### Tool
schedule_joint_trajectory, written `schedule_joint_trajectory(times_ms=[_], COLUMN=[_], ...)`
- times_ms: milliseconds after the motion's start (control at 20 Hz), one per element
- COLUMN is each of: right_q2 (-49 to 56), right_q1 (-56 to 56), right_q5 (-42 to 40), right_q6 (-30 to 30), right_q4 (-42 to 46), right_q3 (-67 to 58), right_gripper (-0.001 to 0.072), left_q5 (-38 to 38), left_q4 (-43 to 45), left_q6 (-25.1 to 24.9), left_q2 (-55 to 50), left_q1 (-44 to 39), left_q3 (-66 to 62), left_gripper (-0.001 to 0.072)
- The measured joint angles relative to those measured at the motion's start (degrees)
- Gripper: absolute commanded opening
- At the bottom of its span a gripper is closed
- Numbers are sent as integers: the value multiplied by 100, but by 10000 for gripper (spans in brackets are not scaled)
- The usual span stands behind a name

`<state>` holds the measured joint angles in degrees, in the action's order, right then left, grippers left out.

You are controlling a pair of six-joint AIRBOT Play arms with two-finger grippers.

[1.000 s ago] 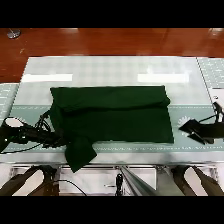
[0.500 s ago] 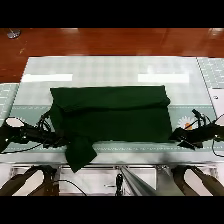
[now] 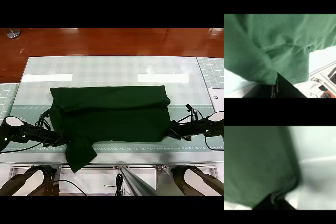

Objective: Fold the shirts.

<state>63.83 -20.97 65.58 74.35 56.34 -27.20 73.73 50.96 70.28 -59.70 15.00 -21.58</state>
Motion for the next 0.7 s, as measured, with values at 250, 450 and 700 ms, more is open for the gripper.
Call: schedule_joint_trajectory(times_ms=[250,450,700], right_q2=[66,103,479], right_q1=[7,7,9], right_q5=[321,398,321], right_q6=[-365,-247,-168], right_q4=[-254,-393,-866], right_q3=[-472,-1145,-2013], right_gripper=[31,30,31], left_q5=[39,-186,-570], left_q4=[0,0,-48], left_q6=[0,66,278], left_q2=[0,-42,-898], left_q1=[31,229,101], left_q3=[-450,-1204,-2505], left_gripper=[16,16,16])
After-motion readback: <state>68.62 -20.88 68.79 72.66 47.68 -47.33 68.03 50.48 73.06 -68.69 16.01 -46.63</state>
